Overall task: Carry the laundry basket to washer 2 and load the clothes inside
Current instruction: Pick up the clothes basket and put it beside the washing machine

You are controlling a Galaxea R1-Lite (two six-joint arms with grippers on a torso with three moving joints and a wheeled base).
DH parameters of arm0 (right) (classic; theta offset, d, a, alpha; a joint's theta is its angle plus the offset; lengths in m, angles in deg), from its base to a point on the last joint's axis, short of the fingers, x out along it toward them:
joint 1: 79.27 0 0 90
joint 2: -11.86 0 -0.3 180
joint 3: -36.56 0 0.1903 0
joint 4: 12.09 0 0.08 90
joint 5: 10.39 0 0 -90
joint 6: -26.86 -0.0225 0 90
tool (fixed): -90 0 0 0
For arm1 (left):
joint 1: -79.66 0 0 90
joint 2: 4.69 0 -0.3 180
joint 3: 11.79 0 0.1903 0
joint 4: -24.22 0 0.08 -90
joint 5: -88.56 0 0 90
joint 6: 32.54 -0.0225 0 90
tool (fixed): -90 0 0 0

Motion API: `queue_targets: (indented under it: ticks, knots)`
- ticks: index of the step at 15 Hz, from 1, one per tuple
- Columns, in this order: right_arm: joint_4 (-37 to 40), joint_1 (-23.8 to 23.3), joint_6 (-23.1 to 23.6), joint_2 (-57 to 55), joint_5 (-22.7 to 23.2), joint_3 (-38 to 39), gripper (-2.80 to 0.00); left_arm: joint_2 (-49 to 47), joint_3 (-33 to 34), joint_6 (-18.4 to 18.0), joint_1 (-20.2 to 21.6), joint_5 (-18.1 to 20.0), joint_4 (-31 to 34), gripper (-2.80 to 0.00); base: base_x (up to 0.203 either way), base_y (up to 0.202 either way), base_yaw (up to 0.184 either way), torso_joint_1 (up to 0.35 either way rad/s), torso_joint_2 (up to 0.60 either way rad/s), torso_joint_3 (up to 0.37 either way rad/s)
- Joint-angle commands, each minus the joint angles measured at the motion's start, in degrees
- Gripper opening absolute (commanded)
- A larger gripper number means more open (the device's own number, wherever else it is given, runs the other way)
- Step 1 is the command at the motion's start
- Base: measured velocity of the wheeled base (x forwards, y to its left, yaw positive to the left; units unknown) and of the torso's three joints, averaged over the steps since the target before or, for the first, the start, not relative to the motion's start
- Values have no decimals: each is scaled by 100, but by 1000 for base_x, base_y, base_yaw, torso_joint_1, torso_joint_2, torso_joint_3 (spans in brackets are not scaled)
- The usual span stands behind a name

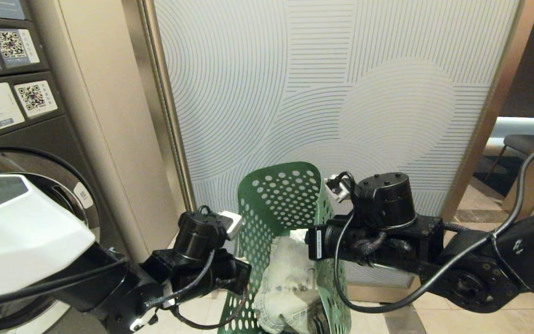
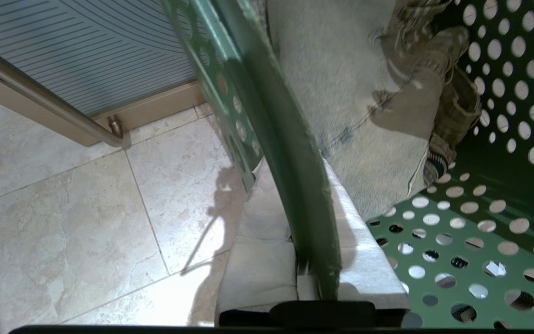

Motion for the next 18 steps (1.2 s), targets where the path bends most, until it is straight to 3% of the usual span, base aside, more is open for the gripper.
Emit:
queue_targets:
  ticks: [1, 10, 18]
  knots:
    - [-20, 0, 57, -38, 17, 3, -280, -19, -24, 2, 7, -10, -25, -280, 0, 0, 0, 0, 0, 0]
    - [-635, 0, 51, -170, -1, 119, -280, -10, -51, 11, 34, -1, -25, -280, 0, 0, 0, 0, 0, 0]
    - [-644, 0, 65, -161, -1, 152, -280, -1, -51, 2, 43, -10, -25, -280, 2, -9, 167, 1, 2, 2]
